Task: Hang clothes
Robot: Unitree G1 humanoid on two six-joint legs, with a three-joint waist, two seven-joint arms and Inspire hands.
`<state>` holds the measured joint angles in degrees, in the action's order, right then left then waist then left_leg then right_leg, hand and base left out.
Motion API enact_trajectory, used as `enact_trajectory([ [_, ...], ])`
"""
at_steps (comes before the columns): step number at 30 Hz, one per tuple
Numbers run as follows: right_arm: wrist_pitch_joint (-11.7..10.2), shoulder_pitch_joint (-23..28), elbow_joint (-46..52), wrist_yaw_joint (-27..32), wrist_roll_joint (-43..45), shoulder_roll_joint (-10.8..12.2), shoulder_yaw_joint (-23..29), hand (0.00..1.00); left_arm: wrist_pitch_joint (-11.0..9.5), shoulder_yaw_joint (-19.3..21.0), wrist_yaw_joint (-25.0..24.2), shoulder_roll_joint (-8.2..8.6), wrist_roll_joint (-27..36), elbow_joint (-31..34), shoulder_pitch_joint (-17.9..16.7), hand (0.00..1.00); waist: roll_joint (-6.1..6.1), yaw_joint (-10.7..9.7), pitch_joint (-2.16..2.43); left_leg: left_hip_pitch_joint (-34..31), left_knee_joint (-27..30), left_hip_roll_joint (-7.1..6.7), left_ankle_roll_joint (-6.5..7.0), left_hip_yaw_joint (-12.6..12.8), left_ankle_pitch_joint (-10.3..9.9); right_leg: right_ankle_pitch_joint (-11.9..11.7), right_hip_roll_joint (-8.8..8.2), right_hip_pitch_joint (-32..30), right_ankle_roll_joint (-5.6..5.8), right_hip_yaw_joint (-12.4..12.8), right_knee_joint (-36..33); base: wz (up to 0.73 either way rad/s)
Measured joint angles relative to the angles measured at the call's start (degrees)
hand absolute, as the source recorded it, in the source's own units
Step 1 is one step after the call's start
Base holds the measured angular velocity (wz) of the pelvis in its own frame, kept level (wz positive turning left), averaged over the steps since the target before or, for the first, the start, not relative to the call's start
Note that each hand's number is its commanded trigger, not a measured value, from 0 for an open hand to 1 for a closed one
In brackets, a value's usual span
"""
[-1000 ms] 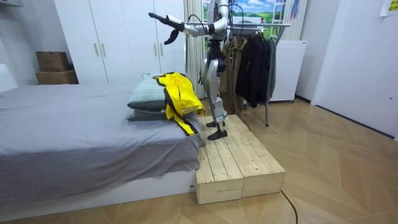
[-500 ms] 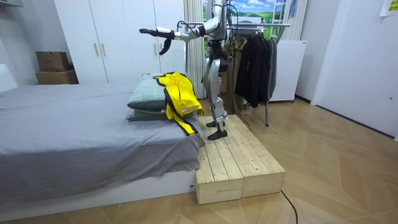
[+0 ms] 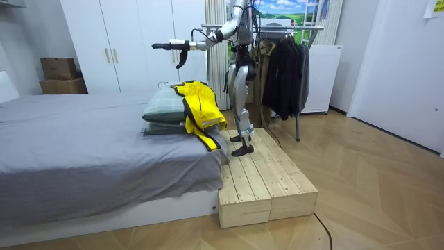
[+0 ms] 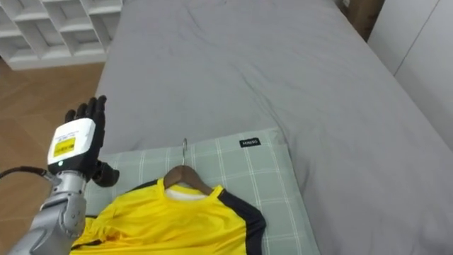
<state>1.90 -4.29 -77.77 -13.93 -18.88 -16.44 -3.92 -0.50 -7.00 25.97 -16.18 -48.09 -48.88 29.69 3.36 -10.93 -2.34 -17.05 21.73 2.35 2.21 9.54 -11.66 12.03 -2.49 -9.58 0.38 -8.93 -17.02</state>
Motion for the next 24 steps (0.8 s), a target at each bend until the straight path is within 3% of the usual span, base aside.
enact_trajectory([
  [1,0.02,-0.21,-0.08,0.00,-0.22,0.00,-0.06,0.00,-0.12,-0.03,-0.14,-0.13,0.43,-0.19,0.05,0.00,0.01,-0.10,0.00,-0.51,0.18,0.04,0.06,0.01,0.04,0.00,0.00,-0.52,0.00,0.02,-0.24,0.00],
  [3,0.01,-1.10,-0.18,0.02,-1.31,-0.15,-0.63,0.00,-0.15,-0.22,-0.62,-0.22,1.08,-0.88,0.85,0.00,0.17,-0.41,-0.51,-2.69,1.36,0.26,0.23,0.02,0.13,0.07,0.02,-2.93,-0.09,0.46,-1.95,0.00],
  [7,0.08,-2.56,-0.28,1.01,-1.01,0.59,-2.84,0.00,-0.64,-1.52,-1.96,-0.21,1.31,-2.96,2.39,0.00,0.22,-0.78,-0.98,-5.10,2.51,0.39,0.55,0.03,0.33,0.69,-0.39,-5.92,-0.20,0.45,-4.90,0.01],
  [12,-0.59,-2.67,-0.07,1.76,-0.85,0.59,-4.15,0.00,-2.47,-2.28,-3.43,-0.27,2.03,-5.15,4.76,0.00,-0.44,-1.26,-1.51,-7.19,4.04,-0.43,0.94,0.10,0.53,3.38,-1.63,-9.10,-0.21,0.45,-9.03,0.06],
  [19,-0.59,-3.00,-0.27,2.10,-0.97,0.55,-4.21,0.00,-2.88,-2.77,-8.76,-0.41,11.98,-5.74,5.14,0.00,-0.62,-1.73,-1.49,-8.84,5.18,-0.35,1.26,1.35,0.90,3.75,-2.17,-11.59,-0.24,0.66,-10.86,-0.02],
  [24,-0.41,-4.01,-0.18,1.18,-1.61,0.58,-6.18,0.00,-2.50,-7.00,-15.18,-0.45,18.37,-10.31,5.89,0.00,-0.62,-1.93,-1.48,-8.96,5.91,-0.41,1.28,1.34,0.89,3.76,-2.49,-11.53,-0.27,0.31,-11.57,0.03],
])
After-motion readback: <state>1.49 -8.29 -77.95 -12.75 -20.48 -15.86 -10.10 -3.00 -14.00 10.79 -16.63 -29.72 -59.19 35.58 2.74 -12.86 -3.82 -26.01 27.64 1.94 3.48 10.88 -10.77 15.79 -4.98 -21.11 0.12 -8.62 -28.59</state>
